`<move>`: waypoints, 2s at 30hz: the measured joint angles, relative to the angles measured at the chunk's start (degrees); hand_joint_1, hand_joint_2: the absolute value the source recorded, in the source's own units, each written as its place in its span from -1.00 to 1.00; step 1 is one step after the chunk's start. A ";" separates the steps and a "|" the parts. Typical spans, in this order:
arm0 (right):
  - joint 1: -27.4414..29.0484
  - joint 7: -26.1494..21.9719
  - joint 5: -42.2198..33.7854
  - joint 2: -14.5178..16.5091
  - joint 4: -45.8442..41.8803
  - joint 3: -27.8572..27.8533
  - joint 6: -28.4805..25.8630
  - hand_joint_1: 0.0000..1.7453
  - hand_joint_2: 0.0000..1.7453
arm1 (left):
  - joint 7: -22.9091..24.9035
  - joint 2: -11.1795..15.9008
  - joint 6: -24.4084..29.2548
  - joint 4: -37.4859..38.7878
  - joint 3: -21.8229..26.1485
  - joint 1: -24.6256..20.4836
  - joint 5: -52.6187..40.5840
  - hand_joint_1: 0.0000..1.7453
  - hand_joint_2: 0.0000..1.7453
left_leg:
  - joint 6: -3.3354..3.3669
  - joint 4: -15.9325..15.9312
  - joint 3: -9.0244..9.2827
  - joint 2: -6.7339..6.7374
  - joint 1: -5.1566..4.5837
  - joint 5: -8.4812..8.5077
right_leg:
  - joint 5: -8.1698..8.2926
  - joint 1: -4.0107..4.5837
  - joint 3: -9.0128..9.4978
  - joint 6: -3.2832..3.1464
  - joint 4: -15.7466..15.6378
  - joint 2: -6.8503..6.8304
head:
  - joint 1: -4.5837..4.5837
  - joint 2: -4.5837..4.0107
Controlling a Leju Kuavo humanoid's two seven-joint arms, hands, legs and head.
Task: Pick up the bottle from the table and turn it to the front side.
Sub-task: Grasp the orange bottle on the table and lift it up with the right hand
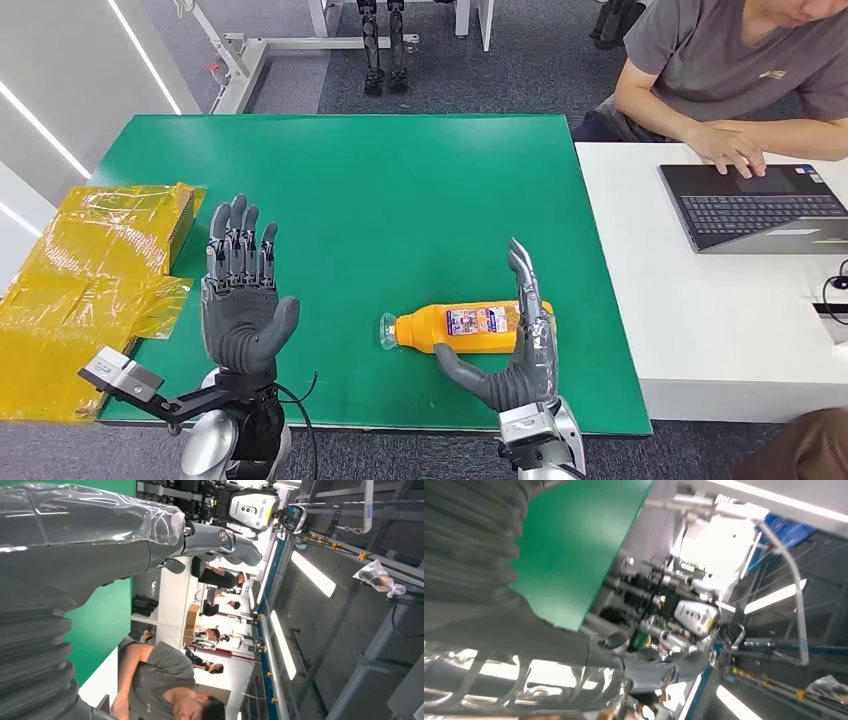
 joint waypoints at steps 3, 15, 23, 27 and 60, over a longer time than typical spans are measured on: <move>-1.58 1.09 3.14 -0.86 0.26 -0.98 1.33 -1.00 1.00 | 0.01 -0.02 -0.11 0.29 0.00 -0.31 0.00 -1.00 1.00 | 0.00 0.01 0.00 0.00 0.00 0.00 | 0.01 0.00 0.01 0.00 0.00 -0.01 | 0.00 0.00; -17.27 8.95 11.67 -6.45 14.54 -3.62 23.06 -1.00 1.00 | 0.01 0.02 -0.94 0.84 0.08 -0.85 0.10 -1.00 1.00 | 0.03 0.05 0.00 0.02 0.00 0.05 | 0.10 0.00 0.03 0.02 0.01 0.01 | -0.01 -0.01; -25.85 10.20 12.99 -8.89 27.87 -0.58 31.02 -1.00 1.00 | 0.04 0.06 -2.18 1.93 0.13 -3.38 0.82 -1.00 1.00 | 0.04 0.06 -0.01 0.00 0.00 0.05 | 0.10 0.00 0.02 0.02 0.01 0.00 | -0.01 -0.01; -28.88 9.41 12.31 -9.76 32.93 1.35 33.63 -1.00 1.00 | 0.29 0.10 -2.23 2.46 0.13 -4.82 1.39 -1.00 1.00 | 0.04 0.06 -0.01 0.00 0.00 0.05 | 0.10 0.00 0.02 0.02 0.01 0.01 | -0.01 -0.01; -45.10 18.36 15.33 -7.19 60.65 16.47 40.23 -1.00 1.00 | 2.65 0.51 1.83 7.24 0.13 -8.23 4.75 -1.00 1.00 | 0.08 0.11 0.01 0.01 0.00 0.09 | 0.15 0.00 0.05 0.07 0.02 0.02 | 0.00 0.00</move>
